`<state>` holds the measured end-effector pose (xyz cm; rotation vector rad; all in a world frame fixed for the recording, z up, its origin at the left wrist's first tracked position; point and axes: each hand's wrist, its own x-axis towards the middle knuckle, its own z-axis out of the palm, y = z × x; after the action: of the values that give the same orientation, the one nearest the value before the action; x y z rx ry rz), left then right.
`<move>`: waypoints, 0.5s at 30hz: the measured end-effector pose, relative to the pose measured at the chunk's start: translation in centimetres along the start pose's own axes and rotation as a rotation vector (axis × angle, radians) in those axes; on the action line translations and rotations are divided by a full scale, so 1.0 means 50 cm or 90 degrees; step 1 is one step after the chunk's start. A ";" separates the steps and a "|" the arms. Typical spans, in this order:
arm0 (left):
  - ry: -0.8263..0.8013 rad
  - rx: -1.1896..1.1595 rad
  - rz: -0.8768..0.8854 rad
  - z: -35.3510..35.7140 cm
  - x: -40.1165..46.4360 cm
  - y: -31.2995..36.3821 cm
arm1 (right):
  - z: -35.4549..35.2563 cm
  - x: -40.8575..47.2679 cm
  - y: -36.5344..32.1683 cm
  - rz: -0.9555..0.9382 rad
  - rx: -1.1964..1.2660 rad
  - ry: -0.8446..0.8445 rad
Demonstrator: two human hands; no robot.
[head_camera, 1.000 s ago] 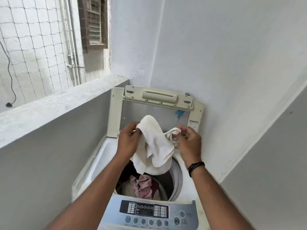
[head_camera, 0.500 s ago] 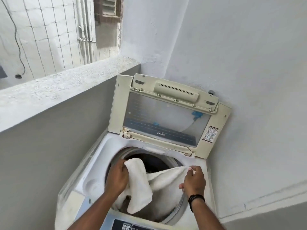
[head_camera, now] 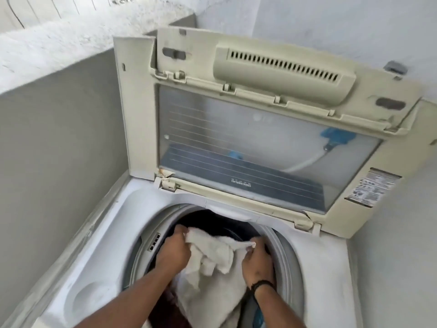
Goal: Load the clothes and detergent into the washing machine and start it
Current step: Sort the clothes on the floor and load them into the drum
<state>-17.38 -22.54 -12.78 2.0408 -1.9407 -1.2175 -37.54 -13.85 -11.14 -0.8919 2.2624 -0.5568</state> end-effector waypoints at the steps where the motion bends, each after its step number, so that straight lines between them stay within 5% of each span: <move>1: 0.024 -0.035 -0.018 0.016 0.021 -0.005 | 0.016 0.019 0.007 -0.007 -0.006 -0.026; 5: -0.037 -0.023 -0.029 0.089 0.073 -0.035 | 0.090 0.076 0.054 -0.024 -0.019 -0.101; 10: -0.125 0.115 0.008 0.179 0.092 -0.096 | 0.176 0.105 0.106 0.057 -0.217 -0.173; 15: -0.084 -0.018 -0.051 0.237 0.122 -0.152 | 0.254 0.133 0.153 0.131 -0.276 -0.419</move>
<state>-18.70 -20.97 -27.98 2.0939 -1.9006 -1.4231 -35.99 -15.31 -27.26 -0.8646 1.8398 0.3052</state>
